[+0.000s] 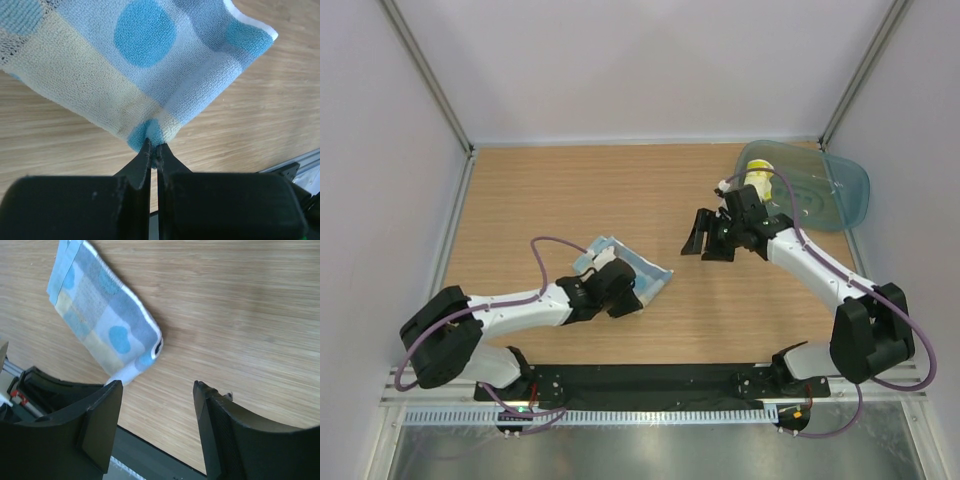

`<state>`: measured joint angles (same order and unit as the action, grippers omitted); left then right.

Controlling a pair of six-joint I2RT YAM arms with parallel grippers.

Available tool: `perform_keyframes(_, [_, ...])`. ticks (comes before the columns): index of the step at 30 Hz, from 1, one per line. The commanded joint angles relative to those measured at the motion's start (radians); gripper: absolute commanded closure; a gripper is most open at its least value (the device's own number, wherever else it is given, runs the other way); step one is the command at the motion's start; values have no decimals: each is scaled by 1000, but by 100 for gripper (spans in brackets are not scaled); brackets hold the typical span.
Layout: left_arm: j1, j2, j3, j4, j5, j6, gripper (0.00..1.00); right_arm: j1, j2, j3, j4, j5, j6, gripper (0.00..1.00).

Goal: Roll the towels
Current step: Roll the towel

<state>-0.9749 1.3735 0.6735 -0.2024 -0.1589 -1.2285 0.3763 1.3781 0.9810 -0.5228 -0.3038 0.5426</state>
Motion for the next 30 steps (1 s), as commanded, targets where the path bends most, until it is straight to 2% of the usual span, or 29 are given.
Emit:
perform_keyframes(1, [42,-36,-29,35,-16,-48,100,41,-43,-10,81,-64,-26,36])
perform_keyframes(5, [96,-40,-51,12,7,-65,100,81,-51,-34,144,-132,-36,43])
perform_keyframes(8, [129,-30,-57,-3,24,-60,100,119,-42,-57,201,-165,-40,55])
perform_keyframes(9, [137,-28,-60,-6,30,-62,100,130,-36,-73,245,-178,-32,64])
perform_keyframes(12, [169,-7,-71,-8,56,-74,100,162,7,-90,326,-218,-23,78])
perform_keyframes(15, [208,39,-69,-15,99,-72,100,193,71,-90,392,-242,-12,90])
perform_keyframes(18, [248,81,-77,-8,133,-69,100,216,139,-79,440,-268,-18,94])
perform_keyframes(22, [291,117,-95,32,209,-65,100,219,217,-61,501,-294,-7,94])
perform_keyframes(30, [323,176,-65,23,243,-9,100,230,358,-10,616,-351,19,95])
